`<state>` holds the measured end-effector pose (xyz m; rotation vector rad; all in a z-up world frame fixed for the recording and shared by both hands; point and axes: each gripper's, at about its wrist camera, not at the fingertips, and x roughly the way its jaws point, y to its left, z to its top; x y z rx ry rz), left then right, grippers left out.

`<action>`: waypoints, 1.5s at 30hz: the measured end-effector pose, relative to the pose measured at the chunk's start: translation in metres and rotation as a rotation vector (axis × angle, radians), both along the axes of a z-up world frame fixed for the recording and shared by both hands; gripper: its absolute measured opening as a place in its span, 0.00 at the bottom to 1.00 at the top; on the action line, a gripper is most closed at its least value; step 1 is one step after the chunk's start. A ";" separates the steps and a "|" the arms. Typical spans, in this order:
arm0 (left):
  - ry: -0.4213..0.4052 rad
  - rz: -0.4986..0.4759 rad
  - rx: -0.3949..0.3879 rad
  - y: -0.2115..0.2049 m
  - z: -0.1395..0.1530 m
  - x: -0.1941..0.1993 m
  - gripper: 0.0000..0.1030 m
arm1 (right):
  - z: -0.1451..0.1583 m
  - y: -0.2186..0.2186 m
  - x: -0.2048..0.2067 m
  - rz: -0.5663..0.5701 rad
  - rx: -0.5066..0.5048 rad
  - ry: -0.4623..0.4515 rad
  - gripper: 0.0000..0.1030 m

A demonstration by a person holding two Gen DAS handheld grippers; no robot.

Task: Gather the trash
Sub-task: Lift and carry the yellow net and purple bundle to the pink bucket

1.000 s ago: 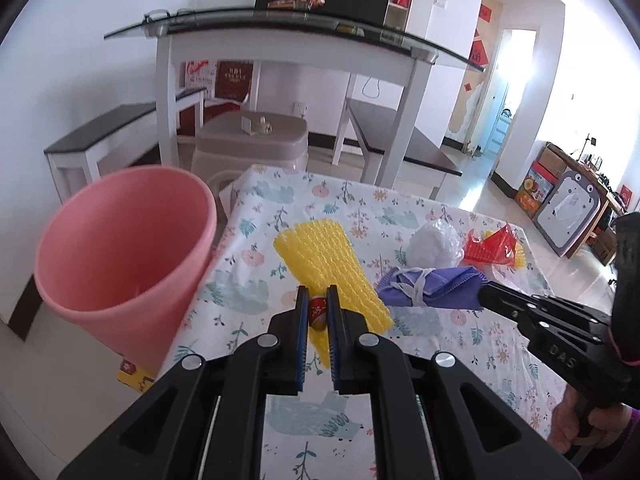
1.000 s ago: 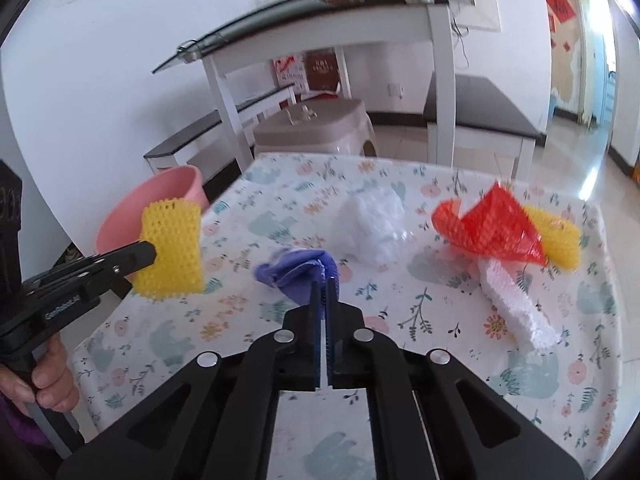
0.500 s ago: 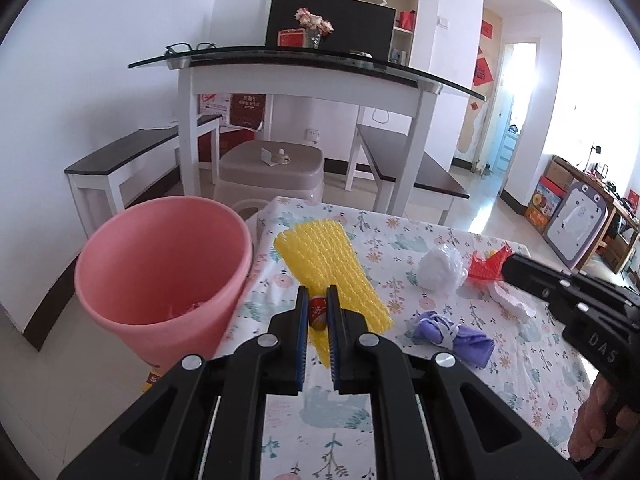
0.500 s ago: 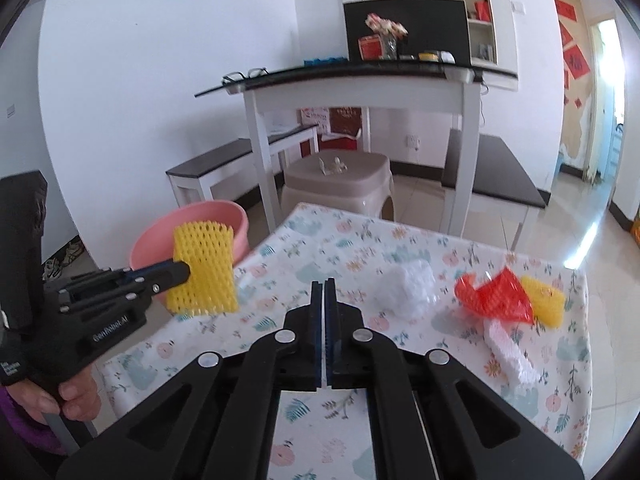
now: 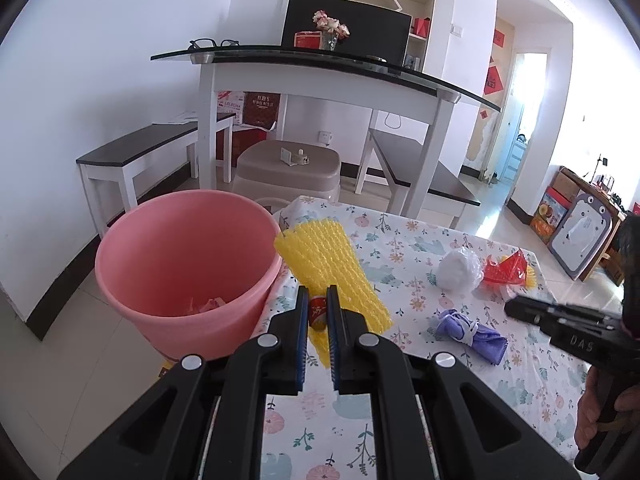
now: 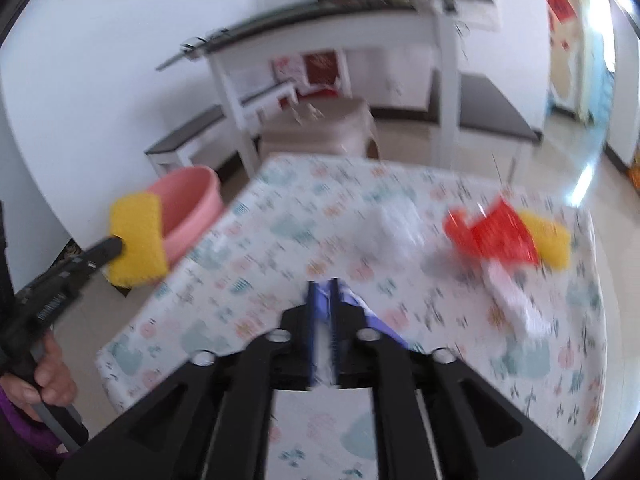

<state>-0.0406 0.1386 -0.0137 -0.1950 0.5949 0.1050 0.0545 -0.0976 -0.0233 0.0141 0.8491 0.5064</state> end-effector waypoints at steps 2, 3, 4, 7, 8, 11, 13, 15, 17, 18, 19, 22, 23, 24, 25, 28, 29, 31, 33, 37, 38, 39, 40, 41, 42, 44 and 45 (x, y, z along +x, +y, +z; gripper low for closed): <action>0.005 -0.004 -0.006 0.001 -0.002 0.002 0.08 | -0.008 -0.004 -0.001 -0.015 0.003 0.023 0.39; 0.008 -0.006 -0.008 0.001 -0.003 0.003 0.08 | -0.011 -0.004 -0.001 -0.013 -0.006 0.028 0.39; 0.013 -0.009 -0.009 0.001 -0.005 0.004 0.08 | -0.015 -0.001 -0.002 0.001 -0.026 0.034 0.39; 0.021 -0.019 -0.014 0.001 -0.009 0.005 0.08 | -0.025 0.005 -0.006 0.038 -0.121 0.021 0.39; 0.024 -0.021 -0.013 0.001 -0.010 0.006 0.08 | -0.028 0.004 -0.005 0.047 -0.146 0.020 0.39; 0.036 -0.020 -0.021 0.003 -0.015 0.008 0.08 | -0.036 0.004 0.002 0.067 -0.213 0.013 0.39; 0.045 -0.019 -0.036 0.005 -0.018 0.009 0.08 | -0.042 0.004 0.008 0.064 -0.242 0.014 0.39; 0.049 -0.017 -0.042 0.006 -0.019 0.010 0.08 | -0.047 0.004 0.014 0.074 -0.249 0.028 0.40; 0.049 -0.015 -0.038 0.007 -0.020 0.009 0.08 | -0.055 0.005 0.018 0.096 -0.246 0.050 0.45; 0.048 -0.014 -0.037 0.007 -0.020 0.009 0.08 | -0.056 0.006 0.020 0.102 -0.239 0.058 0.45; 0.048 -0.013 -0.037 0.007 -0.020 0.009 0.08 | -0.059 0.006 0.019 0.113 -0.225 0.078 0.45; 0.047 -0.008 -0.036 0.009 -0.020 0.007 0.08 | -0.057 0.006 0.013 0.118 -0.196 0.063 0.44; 0.047 -0.007 -0.036 0.009 -0.020 0.007 0.08 | -0.055 0.006 0.012 0.117 -0.187 0.059 0.38; 0.047 -0.006 -0.037 0.009 -0.020 0.007 0.08 | -0.053 0.006 0.009 0.116 -0.182 0.052 0.35; 0.047 -0.005 -0.037 0.009 -0.020 0.007 0.08 | -0.051 0.007 0.006 0.115 -0.180 0.040 0.34; 0.043 -0.005 -0.036 0.009 -0.020 0.007 0.08 | -0.043 0.010 -0.001 0.116 -0.171 0.011 0.22; 0.041 -0.004 -0.036 0.010 -0.019 0.006 0.08 | -0.041 0.012 -0.004 0.114 -0.169 -0.002 0.22; 0.036 0.000 -0.035 0.010 -0.018 0.005 0.08 | -0.036 0.015 -0.007 0.117 -0.154 -0.019 0.22; 0.029 0.008 -0.033 0.011 -0.017 0.005 0.08 | -0.028 0.021 -0.012 0.130 -0.135 -0.044 0.21; 0.017 0.030 -0.024 0.015 -0.013 0.002 0.08 | -0.010 0.041 -0.020 0.163 -0.103 -0.091 0.21; 0.014 0.037 -0.022 0.017 -0.012 0.002 0.08 | -0.004 0.049 -0.022 0.178 -0.094 -0.107 0.21; 0.011 0.044 -0.020 0.019 -0.011 0.001 0.08 | 0.000 0.055 -0.023 0.188 -0.089 -0.115 0.21; 0.007 0.056 -0.018 0.022 -0.010 0.000 0.08 | 0.005 0.063 -0.024 0.204 -0.082 -0.128 0.21; 0.005 0.066 -0.017 0.025 -0.009 0.000 0.08 | 0.008 0.068 -0.025 0.212 -0.079 -0.136 0.21; 0.003 0.075 -0.017 0.027 -0.008 -0.001 0.08 | 0.012 0.076 -0.025 0.224 -0.072 -0.145 0.21; -0.002 0.101 -0.016 0.035 -0.006 -0.002 0.08 | 0.017 0.089 -0.025 0.243 -0.060 -0.159 0.21; -0.004 0.115 -0.015 0.039 -0.005 -0.003 0.08 | 0.020 0.095 -0.025 0.252 -0.051 -0.163 0.21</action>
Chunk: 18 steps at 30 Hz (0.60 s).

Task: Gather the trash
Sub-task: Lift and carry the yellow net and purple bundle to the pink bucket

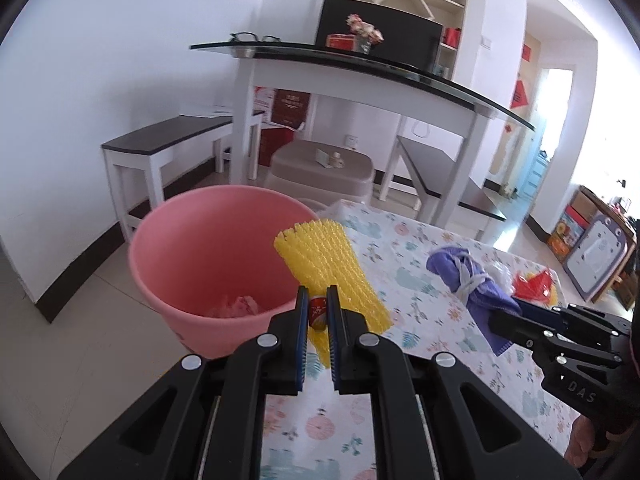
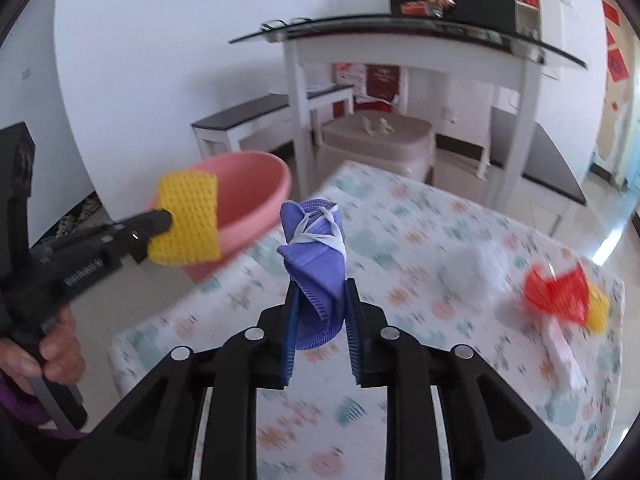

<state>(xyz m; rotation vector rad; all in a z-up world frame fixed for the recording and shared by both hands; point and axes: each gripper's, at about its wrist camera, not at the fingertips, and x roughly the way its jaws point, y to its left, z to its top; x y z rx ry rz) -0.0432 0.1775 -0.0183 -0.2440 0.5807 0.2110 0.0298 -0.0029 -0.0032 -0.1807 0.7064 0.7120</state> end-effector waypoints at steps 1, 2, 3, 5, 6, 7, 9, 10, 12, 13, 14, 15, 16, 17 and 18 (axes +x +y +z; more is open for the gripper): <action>-0.002 0.010 0.002 0.003 0.001 -0.001 0.08 | 0.004 0.008 0.001 0.015 0.011 -0.003 0.21; -0.005 0.024 0.005 0.007 0.003 -0.002 0.08 | 0.006 0.013 0.001 0.021 0.015 -0.009 0.21; -0.007 0.034 0.009 0.010 0.004 -0.002 0.08 | 0.009 0.020 0.001 0.030 0.020 -0.017 0.21; -0.009 0.066 0.015 0.020 0.006 -0.003 0.08 | 0.014 0.034 0.001 0.049 0.027 -0.026 0.21; -0.009 0.081 0.016 0.024 0.007 -0.003 0.08 | 0.015 0.040 0.001 0.057 0.029 -0.029 0.21; -0.009 0.093 0.018 0.028 0.008 -0.003 0.08 | 0.017 0.046 0.001 0.065 0.030 -0.031 0.21; -0.008 0.117 0.021 0.035 0.009 -0.003 0.08 | 0.019 0.060 0.001 0.083 0.030 -0.034 0.21; -0.007 0.131 0.023 0.039 0.009 -0.003 0.08 | 0.020 0.066 0.001 0.089 0.028 -0.035 0.21; -0.005 0.151 0.030 0.046 0.009 -0.002 0.08 | 0.020 0.078 0.002 0.101 0.021 -0.034 0.21; -0.002 0.164 0.038 0.050 0.009 -0.001 0.08 | 0.020 0.084 0.003 0.106 0.019 -0.031 0.21; 0.001 0.175 0.044 0.053 0.008 0.000 0.08 | 0.020 0.088 0.003 0.109 0.017 -0.030 0.21; 0.002 0.183 0.045 0.057 0.008 0.000 0.08 | 0.019 0.093 0.005 0.111 0.015 -0.030 0.21; 0.005 0.195 0.046 0.061 0.007 0.000 0.08 | 0.019 0.097 0.005 0.112 0.013 -0.031 0.21; 0.007 0.206 0.045 0.065 0.006 0.001 0.08 | 0.019 0.103 0.006 0.115 0.012 -0.028 0.21; 0.010 0.216 0.045 0.069 0.005 0.002 0.08 | 0.018 0.106 0.008 0.116 0.011 -0.027 0.21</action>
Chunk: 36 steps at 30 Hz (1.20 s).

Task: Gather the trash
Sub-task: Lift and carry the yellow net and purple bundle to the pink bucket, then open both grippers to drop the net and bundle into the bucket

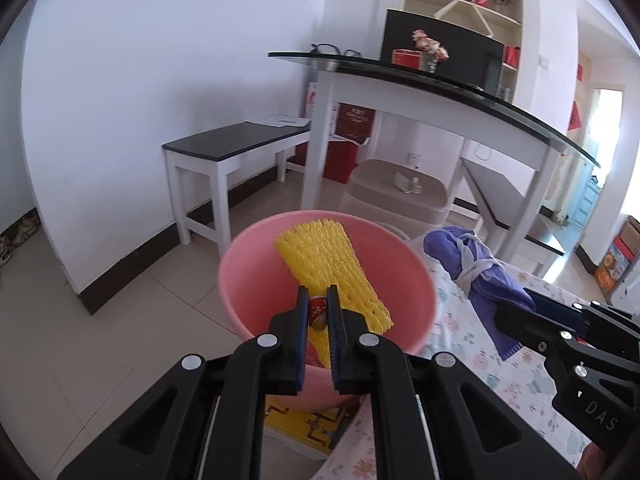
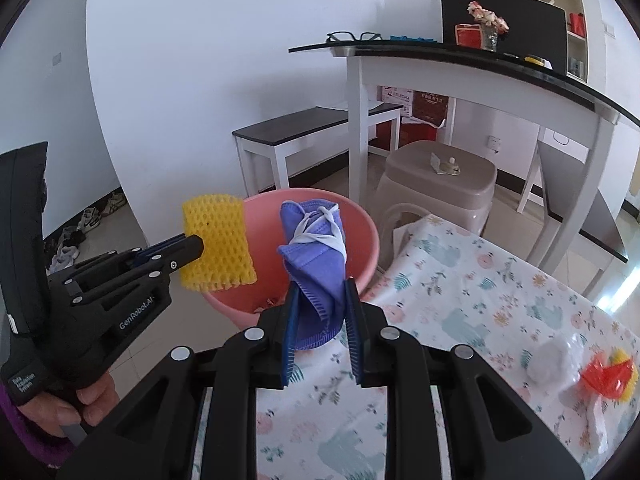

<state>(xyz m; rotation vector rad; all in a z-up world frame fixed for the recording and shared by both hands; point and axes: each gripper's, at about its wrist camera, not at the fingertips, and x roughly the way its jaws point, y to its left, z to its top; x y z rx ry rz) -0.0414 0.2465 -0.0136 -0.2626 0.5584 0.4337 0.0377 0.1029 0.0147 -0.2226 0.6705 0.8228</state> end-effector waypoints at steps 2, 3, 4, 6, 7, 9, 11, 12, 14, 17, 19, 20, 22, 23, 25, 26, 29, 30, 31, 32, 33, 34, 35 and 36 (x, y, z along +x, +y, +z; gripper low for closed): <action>0.004 0.015 0.001 0.006 -0.002 0.001 0.08 | -0.001 0.009 0.001 0.004 -0.006 0.004 0.21; 0.007 0.021 0.000 0.008 -0.003 0.002 0.08 | -0.002 0.012 0.002 0.005 -0.010 0.006 0.21; 0.010 0.027 0.000 0.011 -0.005 0.003 0.08 | -0.003 0.017 0.004 0.008 -0.014 0.011 0.21; 0.016 0.038 0.001 0.017 -0.007 0.005 0.08 | -0.005 0.022 0.005 0.013 -0.021 0.015 0.21; 0.018 0.041 0.001 0.019 -0.008 0.006 0.08 | -0.006 0.025 0.006 0.016 -0.026 0.015 0.21; 0.027 0.048 0.003 0.023 -0.011 0.009 0.08 | -0.008 0.031 0.007 0.020 -0.035 0.015 0.21; 0.034 0.050 0.006 0.025 -0.013 0.012 0.08 | -0.012 0.035 0.009 0.023 -0.043 0.022 0.21; 0.039 0.053 0.007 0.027 -0.015 0.013 0.08 | -0.013 0.037 0.010 0.024 -0.047 0.025 0.21; 0.045 0.055 0.010 0.029 -0.016 0.016 0.08 | -0.017 0.042 0.012 0.026 -0.058 0.033 0.21; 0.057 0.057 0.014 0.031 -0.020 0.021 0.08 | -0.024 0.047 0.017 0.026 -0.072 0.051 0.21; 0.067 0.055 0.018 0.030 -0.023 0.024 0.08 | -0.028 0.049 0.020 0.025 -0.083 0.063 0.21; 0.071 0.053 0.021 0.030 -0.024 0.026 0.08 | -0.030 0.051 0.021 0.024 -0.087 0.065 0.21; 0.079 0.051 0.026 0.030 -0.026 0.029 0.08 | -0.033 0.053 0.023 0.022 -0.093 0.070 0.21; 0.083 0.051 0.025 0.030 -0.027 0.031 0.08 | -0.035 0.054 0.025 0.022 -0.097 0.074 0.21; 0.090 0.052 0.022 0.031 -0.030 0.035 0.08 | -0.039 0.057 0.027 0.020 -0.104 0.082 0.21; 0.094 0.052 0.022 0.031 -0.032 0.037 0.08 | -0.040 0.058 0.028 0.019 -0.106 0.084 0.21; 0.106 0.052 0.021 0.033 -0.036 0.040 0.08 | -0.045 0.061 0.032 0.018 -0.112 0.093 0.21; 0.109 0.052 0.021 0.033 -0.038 0.042 0.08 | -0.046 0.062 0.033 0.018 -0.114 0.095 0.21; 0.112 0.053 0.021 0.034 -0.039 0.043 0.08 | -0.047 0.062 0.033 0.017 -0.116 0.096 0.21; 0.115 0.053 0.020 0.034 -0.040 0.044 0.08 | -0.048 0.063 0.034 0.017 -0.118 0.098 0.21; 0.118 0.054 0.018 0.035 -0.041 0.045 0.08 | -0.050 0.064 0.034 0.016 -0.118 0.100 0.21; 0.121 0.054 0.017 0.035 -0.042 0.046 0.08 | -0.051 0.064 0.035 0.016 -0.120 0.102 0.21; 0.122 0.055 0.015 0.036 -0.043 0.046 0.08 | -0.052 0.065 0.036 0.016 -0.120 0.104 0.21; 0.123 0.056 0.013 0.036 -0.044 0.047 0.08 | -0.053 0.065 0.036 0.017 -0.121 0.106 0.21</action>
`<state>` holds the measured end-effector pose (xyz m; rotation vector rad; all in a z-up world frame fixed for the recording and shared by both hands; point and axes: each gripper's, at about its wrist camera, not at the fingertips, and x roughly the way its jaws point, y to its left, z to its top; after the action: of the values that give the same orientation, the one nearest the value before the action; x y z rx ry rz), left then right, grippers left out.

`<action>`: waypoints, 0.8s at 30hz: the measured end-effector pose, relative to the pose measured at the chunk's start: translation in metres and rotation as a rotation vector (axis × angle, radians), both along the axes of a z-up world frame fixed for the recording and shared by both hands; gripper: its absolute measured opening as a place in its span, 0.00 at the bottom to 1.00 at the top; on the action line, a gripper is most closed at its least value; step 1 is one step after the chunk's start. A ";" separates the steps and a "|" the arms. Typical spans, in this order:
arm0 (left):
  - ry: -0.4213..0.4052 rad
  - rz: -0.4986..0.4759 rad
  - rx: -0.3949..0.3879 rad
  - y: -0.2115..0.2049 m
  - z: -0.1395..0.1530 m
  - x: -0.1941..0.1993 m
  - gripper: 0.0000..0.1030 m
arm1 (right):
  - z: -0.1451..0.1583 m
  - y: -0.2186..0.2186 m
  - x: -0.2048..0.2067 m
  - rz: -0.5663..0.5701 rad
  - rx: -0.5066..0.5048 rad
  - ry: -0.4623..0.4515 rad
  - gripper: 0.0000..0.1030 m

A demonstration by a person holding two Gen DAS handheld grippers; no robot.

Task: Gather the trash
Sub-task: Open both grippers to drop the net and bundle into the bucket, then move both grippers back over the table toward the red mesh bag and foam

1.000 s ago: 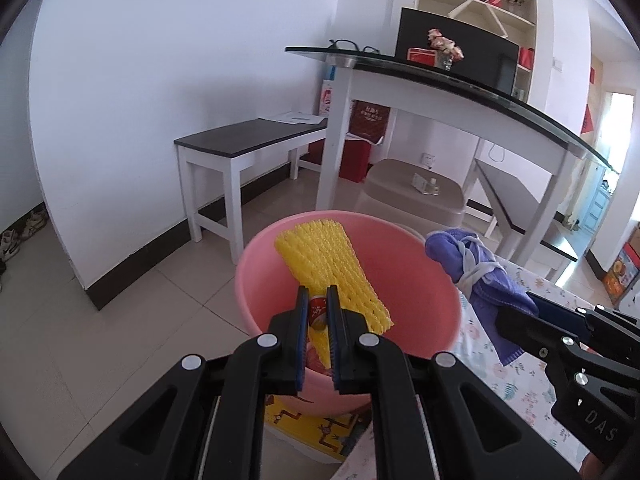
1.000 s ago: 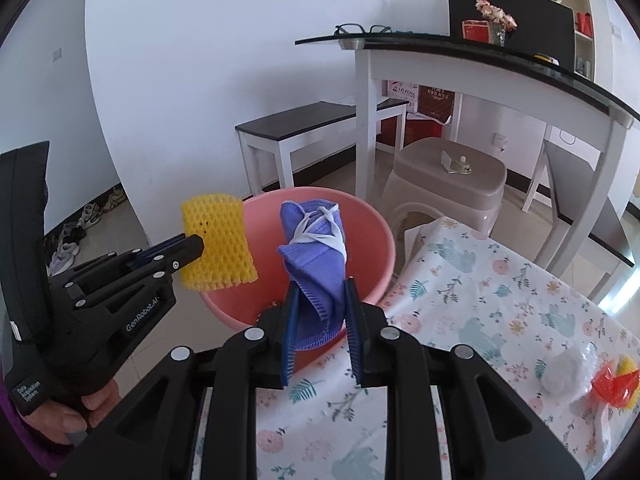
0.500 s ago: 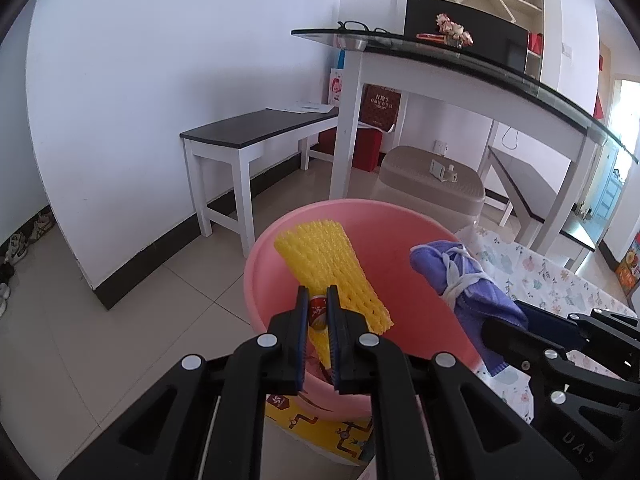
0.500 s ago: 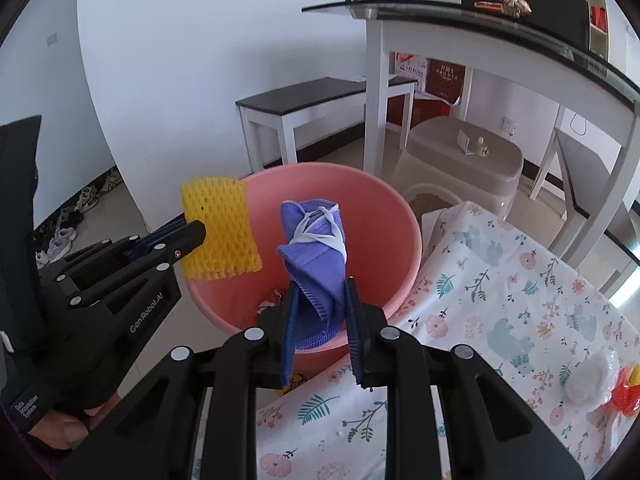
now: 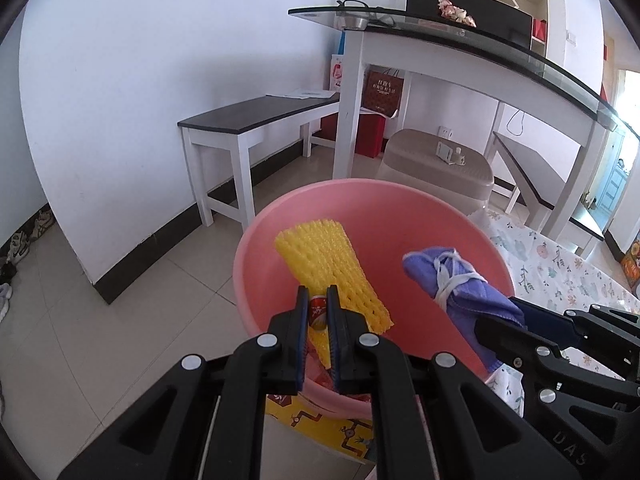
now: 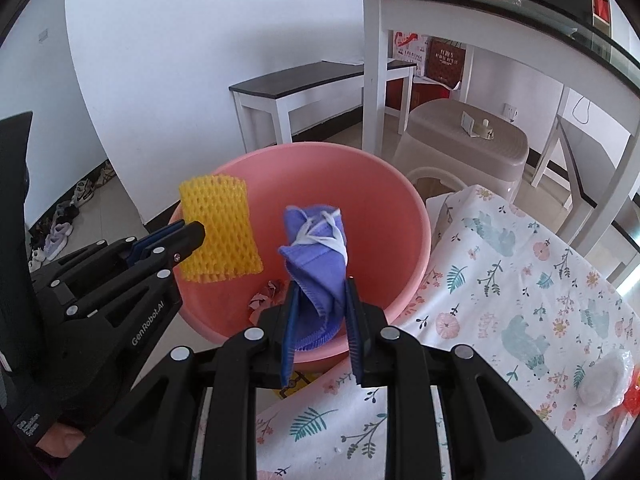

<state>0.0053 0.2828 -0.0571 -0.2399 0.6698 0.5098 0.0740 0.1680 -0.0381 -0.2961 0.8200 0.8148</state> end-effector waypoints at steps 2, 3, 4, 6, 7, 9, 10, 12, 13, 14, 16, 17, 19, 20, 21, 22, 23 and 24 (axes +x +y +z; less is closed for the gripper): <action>0.004 0.001 -0.002 0.001 -0.002 0.002 0.08 | -0.001 0.001 0.000 0.001 -0.004 0.001 0.21; 0.006 0.001 -0.005 0.002 -0.003 0.002 0.08 | -0.002 0.001 0.000 0.002 -0.006 0.004 0.21; 0.007 0.001 -0.007 0.002 -0.004 0.002 0.08 | -0.003 0.001 0.001 0.004 -0.006 0.008 0.21; 0.013 0.000 -0.009 0.002 -0.005 0.003 0.09 | -0.006 0.003 0.002 0.005 -0.007 0.023 0.21; 0.017 0.001 -0.010 0.002 -0.005 0.004 0.09 | -0.007 0.003 0.002 0.002 -0.007 0.028 0.21; 0.021 0.003 -0.017 0.003 -0.007 0.004 0.10 | -0.008 0.003 0.003 -0.001 -0.005 0.037 0.21; 0.022 0.005 -0.024 0.004 -0.007 0.004 0.10 | -0.008 0.003 0.003 -0.003 -0.002 0.040 0.21; 0.018 0.002 -0.038 0.006 -0.006 0.004 0.13 | -0.007 0.002 0.004 -0.005 0.001 0.043 0.21; 0.018 0.002 -0.046 0.007 -0.007 0.004 0.14 | -0.007 0.002 0.004 -0.005 0.002 0.045 0.21; 0.019 0.004 -0.050 0.007 -0.007 0.003 0.14 | -0.007 0.001 0.004 -0.007 0.004 0.046 0.21; 0.016 0.004 -0.060 0.008 -0.007 0.002 0.16 | -0.006 0.000 0.004 -0.008 0.007 0.047 0.21; 0.013 0.003 -0.064 0.008 -0.006 0.001 0.17 | -0.006 -0.001 0.004 -0.009 0.008 0.047 0.22; 0.007 0.000 -0.067 0.007 -0.005 -0.001 0.18 | -0.005 -0.003 0.003 -0.009 0.012 0.043 0.22; 0.005 -0.004 -0.066 0.006 -0.004 -0.002 0.19 | -0.004 -0.005 0.002 -0.009 0.014 0.041 0.22; 0.003 -0.008 -0.064 0.004 -0.002 -0.004 0.19 | -0.003 -0.007 0.001 -0.010 0.016 0.037 0.22; 0.002 -0.013 -0.061 0.002 -0.001 -0.005 0.19 | -0.002 -0.009 0.000 -0.011 0.018 0.034 0.22; -0.001 -0.019 -0.056 0.000 0.001 -0.006 0.19 | 0.000 -0.011 -0.002 -0.012 0.020 0.031 0.22; -0.004 -0.025 -0.052 -0.003 0.004 -0.007 0.19 | 0.001 -0.013 -0.003 -0.012 0.025 0.030 0.22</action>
<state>-0.0021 0.2799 -0.0534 -0.2808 0.6822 0.4685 0.0711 0.1552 -0.0366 -0.2573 0.8380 0.8194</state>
